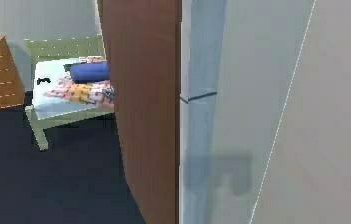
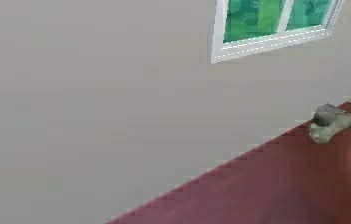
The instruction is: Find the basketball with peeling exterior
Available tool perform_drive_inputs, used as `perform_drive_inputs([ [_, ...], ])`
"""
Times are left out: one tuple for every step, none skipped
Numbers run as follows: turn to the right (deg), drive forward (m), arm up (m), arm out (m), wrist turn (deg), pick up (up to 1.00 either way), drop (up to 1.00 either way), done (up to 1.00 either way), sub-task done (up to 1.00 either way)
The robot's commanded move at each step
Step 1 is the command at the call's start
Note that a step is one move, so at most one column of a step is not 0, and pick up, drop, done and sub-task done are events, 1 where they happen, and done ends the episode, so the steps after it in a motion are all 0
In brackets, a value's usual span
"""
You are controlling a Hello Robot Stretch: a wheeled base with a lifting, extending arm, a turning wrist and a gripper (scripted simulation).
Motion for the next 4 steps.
perform_drive_inputs([
  [-45.0,0.0,0.0,0.0,0.0,0.0,0.0,0.0,0.0],
  [-9.0,0.0,0.0,0.0,0.0,0.0,0.0,0.0,0.0],
  [0.0,0.3,0.0,0.0,0.0,0.0,0.0,0.0,0.0],
  [6.0,0.0,0.0,0.0,0.0,0.0,0.0,0.0,0.0],
])
